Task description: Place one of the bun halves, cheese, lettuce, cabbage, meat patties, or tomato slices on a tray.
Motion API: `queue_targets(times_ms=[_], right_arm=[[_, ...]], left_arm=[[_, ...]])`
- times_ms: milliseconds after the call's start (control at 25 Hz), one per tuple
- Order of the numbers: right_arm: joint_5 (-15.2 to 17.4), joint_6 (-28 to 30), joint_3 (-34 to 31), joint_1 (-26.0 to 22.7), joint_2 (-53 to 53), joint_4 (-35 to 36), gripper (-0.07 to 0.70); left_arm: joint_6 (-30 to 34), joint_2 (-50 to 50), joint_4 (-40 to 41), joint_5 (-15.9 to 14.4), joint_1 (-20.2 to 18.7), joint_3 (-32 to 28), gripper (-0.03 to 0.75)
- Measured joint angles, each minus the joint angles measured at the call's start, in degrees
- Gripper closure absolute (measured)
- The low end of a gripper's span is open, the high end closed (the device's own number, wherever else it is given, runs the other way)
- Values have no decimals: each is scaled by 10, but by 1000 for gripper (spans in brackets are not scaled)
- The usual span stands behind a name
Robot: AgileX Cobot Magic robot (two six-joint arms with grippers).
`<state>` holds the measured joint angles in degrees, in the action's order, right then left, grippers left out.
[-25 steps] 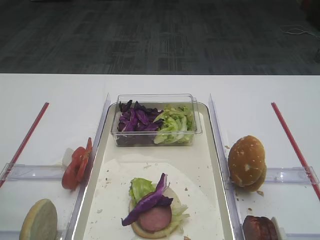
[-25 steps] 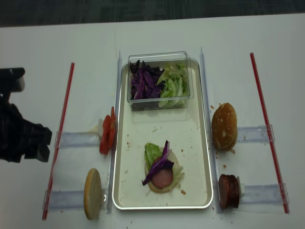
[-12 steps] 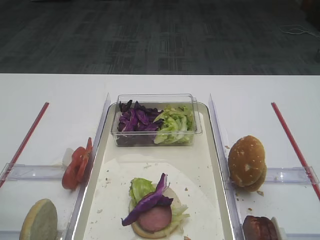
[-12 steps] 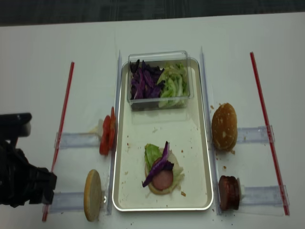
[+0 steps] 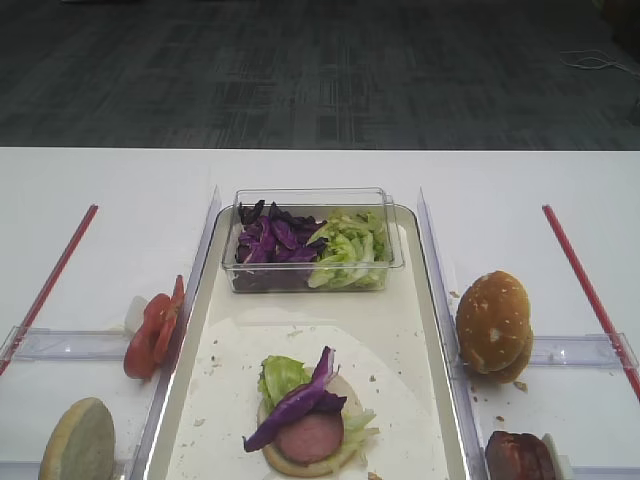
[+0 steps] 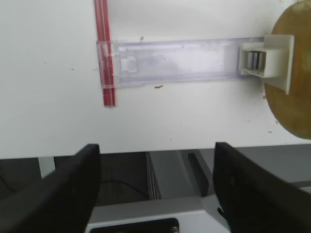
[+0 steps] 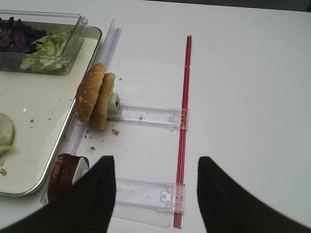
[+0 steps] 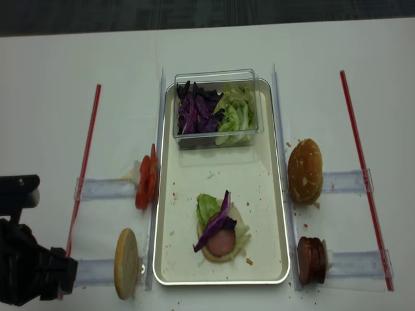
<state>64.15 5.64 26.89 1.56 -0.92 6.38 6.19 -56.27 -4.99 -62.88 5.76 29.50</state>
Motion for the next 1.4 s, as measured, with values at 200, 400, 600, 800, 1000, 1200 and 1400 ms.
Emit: queue_targets(times_ms=[200, 400, 600, 800, 1000, 1200, 1400], right_arm=[[0, 1, 0, 0, 0, 0, 241], [0, 1, 0, 0, 0, 0, 241], [0, 1, 0, 0, 0, 0, 241], [0, 2, 0, 0, 0, 0, 241], [0, 2, 0, 0, 0, 0, 241], [0, 2, 0, 0, 0, 0, 241], [0, 2, 0, 0, 0, 0, 241]], left_arm=[[0, 47, 0, -3, 0, -3, 228], [0, 95, 0, -16, 0, -13, 228], [0, 137, -1, -19, 0, -15, 228], [0, 160, -1, -22, 0, -15, 229], [-3, 175, -1, -23, 0, -15, 229], [-9, 200, 0, -25, 0, -15, 229], [-11, 245, 0, -29, 0, -15, 229]])
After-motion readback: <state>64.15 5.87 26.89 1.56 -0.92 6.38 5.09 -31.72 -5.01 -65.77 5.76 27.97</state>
